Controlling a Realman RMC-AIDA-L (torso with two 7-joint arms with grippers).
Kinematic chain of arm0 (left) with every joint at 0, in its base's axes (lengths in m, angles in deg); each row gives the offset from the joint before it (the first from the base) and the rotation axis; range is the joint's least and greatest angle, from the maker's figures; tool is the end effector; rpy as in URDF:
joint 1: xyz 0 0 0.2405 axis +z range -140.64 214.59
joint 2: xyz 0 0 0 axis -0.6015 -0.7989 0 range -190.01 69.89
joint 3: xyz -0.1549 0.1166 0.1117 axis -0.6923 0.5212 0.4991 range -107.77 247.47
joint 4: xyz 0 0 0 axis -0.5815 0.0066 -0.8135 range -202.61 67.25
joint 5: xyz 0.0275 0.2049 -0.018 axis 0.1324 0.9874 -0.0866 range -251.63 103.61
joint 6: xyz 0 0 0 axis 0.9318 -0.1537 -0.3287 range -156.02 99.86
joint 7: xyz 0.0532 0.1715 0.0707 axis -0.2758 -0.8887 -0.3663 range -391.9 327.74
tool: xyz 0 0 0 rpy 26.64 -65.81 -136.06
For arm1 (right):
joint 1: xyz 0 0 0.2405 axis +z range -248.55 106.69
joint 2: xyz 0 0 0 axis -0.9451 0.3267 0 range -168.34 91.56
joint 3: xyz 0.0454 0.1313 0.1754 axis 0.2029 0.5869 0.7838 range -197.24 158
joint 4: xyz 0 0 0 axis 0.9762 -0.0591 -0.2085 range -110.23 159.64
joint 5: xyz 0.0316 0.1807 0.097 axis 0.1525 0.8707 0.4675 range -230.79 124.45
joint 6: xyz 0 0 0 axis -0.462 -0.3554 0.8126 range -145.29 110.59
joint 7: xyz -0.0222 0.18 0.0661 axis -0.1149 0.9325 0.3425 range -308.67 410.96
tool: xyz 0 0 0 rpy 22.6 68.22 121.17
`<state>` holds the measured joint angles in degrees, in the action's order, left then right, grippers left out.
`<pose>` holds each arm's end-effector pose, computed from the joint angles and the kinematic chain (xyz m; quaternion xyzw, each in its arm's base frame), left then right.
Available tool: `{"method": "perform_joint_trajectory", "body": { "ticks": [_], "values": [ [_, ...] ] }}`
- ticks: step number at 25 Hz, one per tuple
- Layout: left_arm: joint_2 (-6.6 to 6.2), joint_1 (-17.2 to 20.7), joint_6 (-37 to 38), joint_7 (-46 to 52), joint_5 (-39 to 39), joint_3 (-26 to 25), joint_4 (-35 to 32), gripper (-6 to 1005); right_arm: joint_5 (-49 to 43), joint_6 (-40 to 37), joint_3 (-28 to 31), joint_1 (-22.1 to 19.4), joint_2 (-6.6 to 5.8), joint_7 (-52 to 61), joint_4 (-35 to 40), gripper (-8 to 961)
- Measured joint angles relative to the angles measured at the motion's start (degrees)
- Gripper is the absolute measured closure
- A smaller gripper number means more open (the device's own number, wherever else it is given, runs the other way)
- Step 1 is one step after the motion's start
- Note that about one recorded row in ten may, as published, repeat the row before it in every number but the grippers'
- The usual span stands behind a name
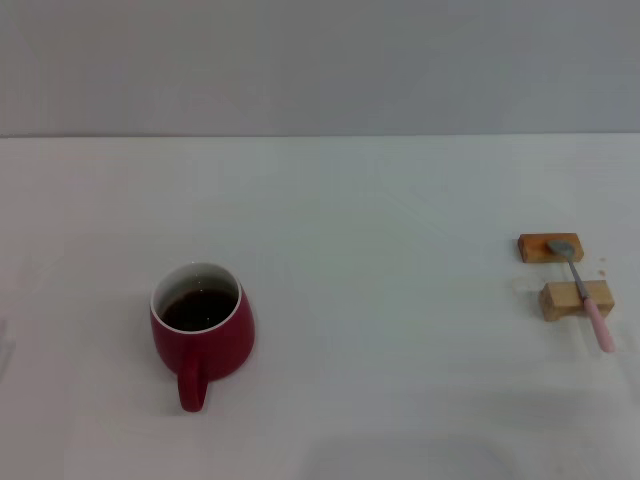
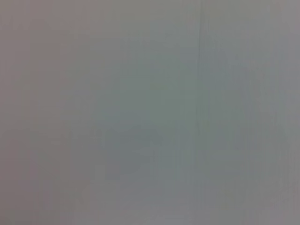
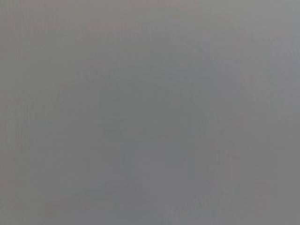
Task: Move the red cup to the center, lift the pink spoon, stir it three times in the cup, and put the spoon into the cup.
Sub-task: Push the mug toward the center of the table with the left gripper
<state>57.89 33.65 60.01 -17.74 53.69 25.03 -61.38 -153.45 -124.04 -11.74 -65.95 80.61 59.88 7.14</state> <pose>-0.3650 0.2290 0.0489 -0.6098 -0.2560 -0.3108 0.6826 0.2711 0.2152 0.0214 -0.6037 0.1823 0.4683 0.6190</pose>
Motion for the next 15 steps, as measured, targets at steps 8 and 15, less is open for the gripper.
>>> {"method": "perform_joint_trajectory", "body": {
  "ticks": [8, 15],
  "values": [
    [-0.10, -0.66, -0.11, 0.48, 0.06, 0.09, -0.42, 207, -0.12, -1.36, -0.14, 0.09, 0.09, -0.05, -0.52, 219],
    [-0.14, -1.49, -0.26, 0.70, 0.29, 0.54, -0.71, 236, -0.16, 1.97, -0.19, 2.22, 0.10, 0.02, -1.08, 220]
  ]
}}
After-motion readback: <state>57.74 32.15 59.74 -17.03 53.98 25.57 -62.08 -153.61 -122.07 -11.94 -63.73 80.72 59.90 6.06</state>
